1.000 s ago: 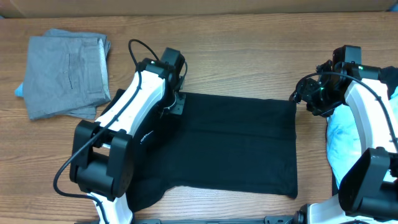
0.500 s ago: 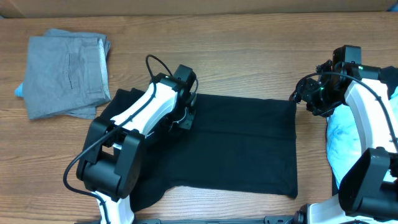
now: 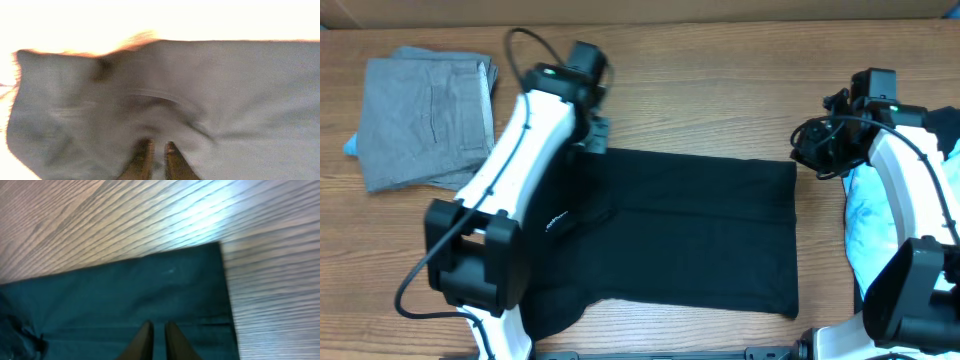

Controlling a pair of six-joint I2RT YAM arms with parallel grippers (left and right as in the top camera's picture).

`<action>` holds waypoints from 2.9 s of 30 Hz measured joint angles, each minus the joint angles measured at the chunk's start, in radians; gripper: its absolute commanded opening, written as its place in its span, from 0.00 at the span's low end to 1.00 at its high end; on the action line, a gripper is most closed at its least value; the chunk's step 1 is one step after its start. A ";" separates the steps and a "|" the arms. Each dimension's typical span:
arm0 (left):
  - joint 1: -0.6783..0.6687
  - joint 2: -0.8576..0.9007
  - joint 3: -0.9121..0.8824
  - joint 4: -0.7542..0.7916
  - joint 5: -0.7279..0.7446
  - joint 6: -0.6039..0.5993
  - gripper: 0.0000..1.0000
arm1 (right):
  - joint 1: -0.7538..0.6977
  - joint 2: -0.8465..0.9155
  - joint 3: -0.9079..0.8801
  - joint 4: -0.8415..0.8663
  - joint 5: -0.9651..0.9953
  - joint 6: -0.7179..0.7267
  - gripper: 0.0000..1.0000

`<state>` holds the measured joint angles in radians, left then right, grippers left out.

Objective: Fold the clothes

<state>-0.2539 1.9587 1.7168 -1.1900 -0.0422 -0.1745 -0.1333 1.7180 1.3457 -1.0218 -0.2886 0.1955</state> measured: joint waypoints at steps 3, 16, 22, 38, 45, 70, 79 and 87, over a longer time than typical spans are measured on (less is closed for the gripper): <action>0.080 0.002 -0.033 0.055 0.009 0.017 0.04 | 0.027 0.031 -0.019 0.037 0.002 0.025 0.07; 0.164 0.043 -0.317 0.432 0.117 0.077 0.06 | 0.036 0.213 -0.091 0.171 0.023 0.179 0.04; 0.164 0.048 -0.413 0.605 0.115 0.063 0.09 | 0.028 0.280 -0.077 0.216 0.011 0.277 0.04; 0.199 0.144 -0.346 0.870 0.117 -0.077 0.06 | 0.031 0.405 -0.046 0.759 -0.079 0.422 0.04; 0.259 0.170 -0.152 0.768 0.133 -0.086 0.17 | 0.030 0.409 -0.019 0.719 -0.096 0.409 0.11; 0.267 0.170 0.283 0.163 0.188 -0.002 0.43 | 0.027 0.386 0.020 0.574 0.136 0.282 0.04; 0.267 0.170 0.283 0.155 0.188 -0.002 0.47 | -0.088 0.412 0.035 0.567 0.037 0.438 0.04; 0.247 0.170 0.282 0.153 0.188 -0.001 0.47 | -0.226 0.406 0.043 0.511 0.008 0.403 0.04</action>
<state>-0.0067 2.1284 1.9991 -1.0374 0.1459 -0.1757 -0.3592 2.1242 1.3884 -0.5106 -0.2810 0.5987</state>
